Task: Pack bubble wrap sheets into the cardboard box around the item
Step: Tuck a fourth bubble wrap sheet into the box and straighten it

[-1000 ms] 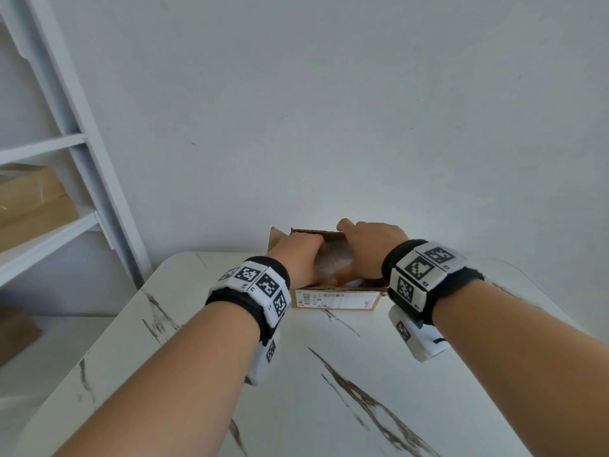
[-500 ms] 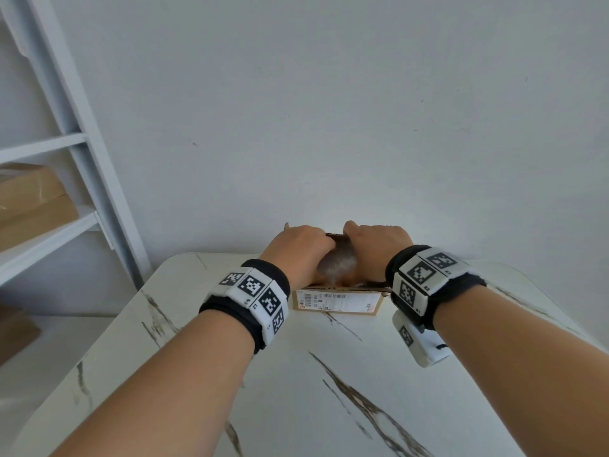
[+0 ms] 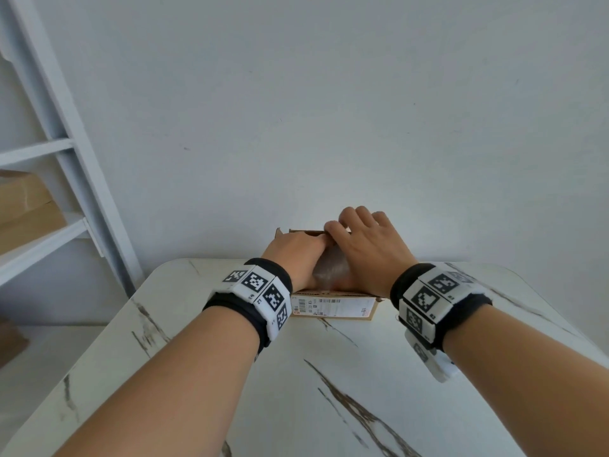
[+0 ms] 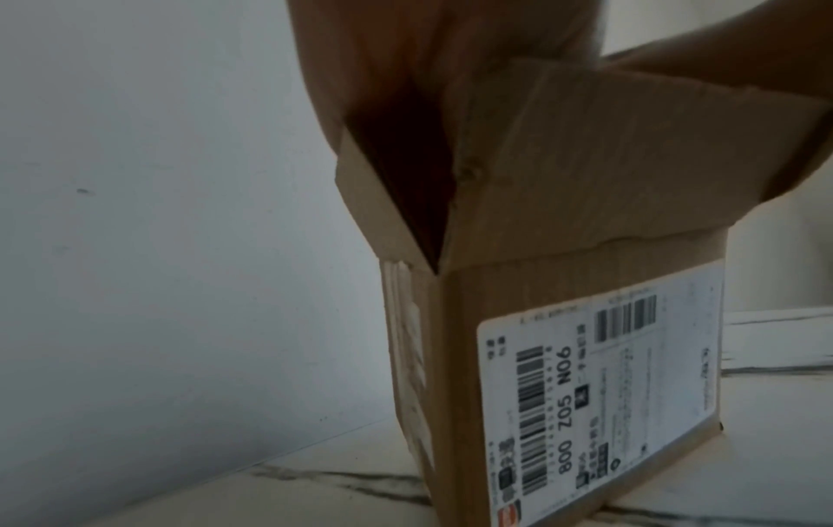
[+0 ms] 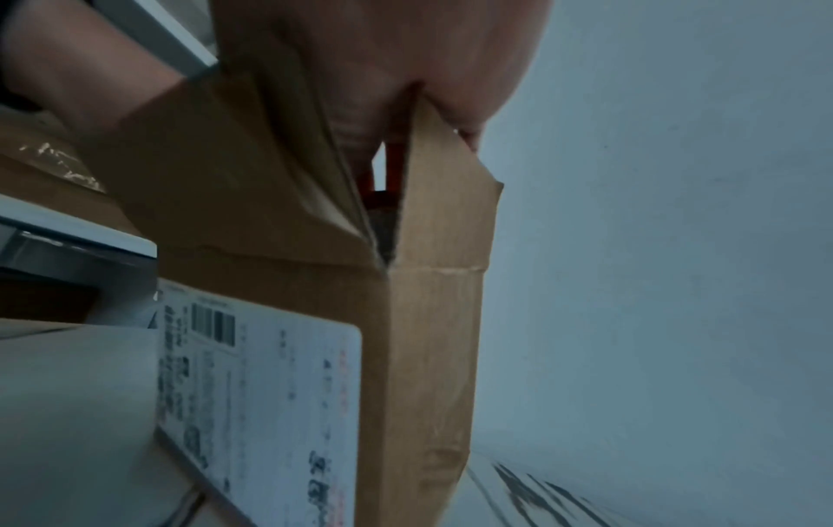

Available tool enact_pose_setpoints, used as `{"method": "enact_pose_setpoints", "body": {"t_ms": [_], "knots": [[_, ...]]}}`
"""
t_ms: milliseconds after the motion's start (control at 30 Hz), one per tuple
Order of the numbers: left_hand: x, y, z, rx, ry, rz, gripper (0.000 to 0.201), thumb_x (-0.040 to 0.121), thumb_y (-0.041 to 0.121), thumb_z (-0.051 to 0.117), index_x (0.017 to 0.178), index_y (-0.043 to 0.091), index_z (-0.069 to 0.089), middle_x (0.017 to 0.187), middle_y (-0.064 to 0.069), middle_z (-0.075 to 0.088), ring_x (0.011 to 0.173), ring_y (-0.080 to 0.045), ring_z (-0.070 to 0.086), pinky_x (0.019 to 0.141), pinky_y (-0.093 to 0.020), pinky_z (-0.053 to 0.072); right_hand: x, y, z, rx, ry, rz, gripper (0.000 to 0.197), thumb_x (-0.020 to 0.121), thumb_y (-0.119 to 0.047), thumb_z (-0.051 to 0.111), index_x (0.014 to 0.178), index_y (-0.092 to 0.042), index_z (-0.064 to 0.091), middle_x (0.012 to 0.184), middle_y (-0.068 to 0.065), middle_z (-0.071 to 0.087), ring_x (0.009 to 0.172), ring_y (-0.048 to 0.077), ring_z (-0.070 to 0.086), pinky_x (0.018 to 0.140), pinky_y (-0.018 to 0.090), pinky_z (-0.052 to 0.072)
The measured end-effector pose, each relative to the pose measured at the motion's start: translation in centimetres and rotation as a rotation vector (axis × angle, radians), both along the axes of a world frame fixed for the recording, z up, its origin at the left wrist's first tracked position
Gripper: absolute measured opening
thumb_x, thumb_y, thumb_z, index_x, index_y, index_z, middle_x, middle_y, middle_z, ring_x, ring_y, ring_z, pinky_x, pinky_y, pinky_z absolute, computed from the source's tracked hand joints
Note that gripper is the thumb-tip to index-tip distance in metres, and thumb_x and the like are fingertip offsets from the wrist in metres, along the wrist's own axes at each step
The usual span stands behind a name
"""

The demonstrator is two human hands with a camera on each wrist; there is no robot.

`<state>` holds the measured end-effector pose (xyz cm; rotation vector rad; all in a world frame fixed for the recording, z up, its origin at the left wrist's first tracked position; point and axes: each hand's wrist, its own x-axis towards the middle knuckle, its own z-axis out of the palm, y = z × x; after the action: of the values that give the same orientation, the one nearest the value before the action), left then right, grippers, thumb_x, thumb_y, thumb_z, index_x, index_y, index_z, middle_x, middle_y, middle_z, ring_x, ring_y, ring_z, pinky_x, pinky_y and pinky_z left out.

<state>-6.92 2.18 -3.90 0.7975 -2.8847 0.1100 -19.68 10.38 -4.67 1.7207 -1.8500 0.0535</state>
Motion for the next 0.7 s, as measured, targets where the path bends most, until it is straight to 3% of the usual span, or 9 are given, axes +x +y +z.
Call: {"method": "enact_pose_setpoints", "body": {"t_ms": [67, 167, 233, 333, 533, 600, 700], "knots": [[-0.1, 0.1, 0.0, 0.004, -0.029, 0.008, 0.050, 0.079, 0.036, 0.068, 0.120, 0.021, 0.045, 0.090, 0.003, 0.063, 0.089, -0.024, 0.064, 0.092, -0.044, 0.044, 0.0, 0.1, 0.1, -0.042, 0.012, 0.041, 0.060, 0.061, -0.058, 0.068, 0.101, -0.015, 0.056, 0.094, 0.005, 0.053, 0.081, 0.023, 0.050, 0.068, 0.034, 0.045], [-0.3, -0.1, 0.3, 0.036, -0.054, 0.011, 0.040, 0.081, 0.034, 0.067, 0.115, 0.019, 0.051, 0.094, 0.000, 0.066, 0.091, -0.023, 0.064, 0.083, -0.035, 0.044, 0.3, 0.0, 0.3, 0.007, -0.004, 0.085, 0.051, 0.064, -0.053, 0.071, 0.095, -0.015, 0.058, 0.091, 0.004, 0.054, 0.080, 0.022, 0.051, 0.065, 0.031, 0.044], [-0.4, -0.3, 0.3, 0.051, -0.052, 0.017, 0.032, 0.083, 0.037, 0.065, 0.110, 0.020, 0.057, 0.100, 0.000, 0.067, 0.096, -0.022, 0.063, 0.086, -0.035, 0.043, 0.3, 0.0, 0.8, 0.162, -0.149, 0.068, 0.034, 0.076, -0.045, 0.068, 0.095, -0.018, 0.059, 0.095, 0.001, 0.056, 0.087, 0.020, 0.056, 0.066, 0.027, 0.042], [-0.4, -0.6, -0.1, 0.060, -0.056, 0.042, 0.024, 0.087, 0.039, 0.060, 0.102, 0.021, 0.061, 0.097, 0.002, 0.067, 0.096, -0.021, 0.061, 0.092, -0.037, 0.040, -0.1, 0.0, 2.2, 0.357, -0.412, -0.039, 0.029, 0.081, -0.051, 0.062, 0.087, -0.022, 0.064, 0.090, -0.004, 0.060, 0.084, 0.016, 0.059, 0.068, 0.025, 0.043], [-0.9, -1.4, -0.6, 0.052, -0.087, 0.057, 0.017, 0.091, 0.031, 0.058, 0.101, 0.020, 0.065, 0.096, 0.000, 0.069, 0.095, -0.022, 0.063, 0.084, -0.034, 0.041, 0.2, -0.1, 1.1, 0.318, -0.226, -0.058, 0.027, 0.088, -0.029, 0.062, 0.111, -0.016, 0.061, 0.115, 0.005, 0.052, 0.112, 0.022, 0.051, 0.085, 0.030, 0.046], [-1.1, -1.6, -0.5, 0.057, -0.107, 0.061, 0.017, 0.092, 0.027, 0.056, 0.105, 0.020, 0.065, 0.099, 0.000, 0.069, 0.097, -0.022, 0.063, 0.082, -0.033, 0.040, 0.6, -0.1, 1.5, 0.364, -0.207, -0.065, 0.028, 0.089, -0.026, 0.060, 0.113, -0.011, 0.060, 0.118, 0.007, 0.053, 0.114, 0.023, 0.050, 0.088, 0.031, 0.046], [-1.7, -1.9, -0.3, 0.069, -0.151, 0.056, 0.024, 0.095, 0.017, 0.048, 0.113, 0.018, 0.065, 0.109, -0.003, 0.068, 0.104, -0.024, 0.062, 0.088, -0.034, 0.044, 1.2, -0.8, 2.4, 0.472, -0.164, -0.077, 0.018, 0.091, -0.011, 0.054, 0.107, -0.006, 0.063, 0.115, 0.012, 0.062, 0.108, 0.025, 0.058, 0.088, 0.032, 0.048]]}}
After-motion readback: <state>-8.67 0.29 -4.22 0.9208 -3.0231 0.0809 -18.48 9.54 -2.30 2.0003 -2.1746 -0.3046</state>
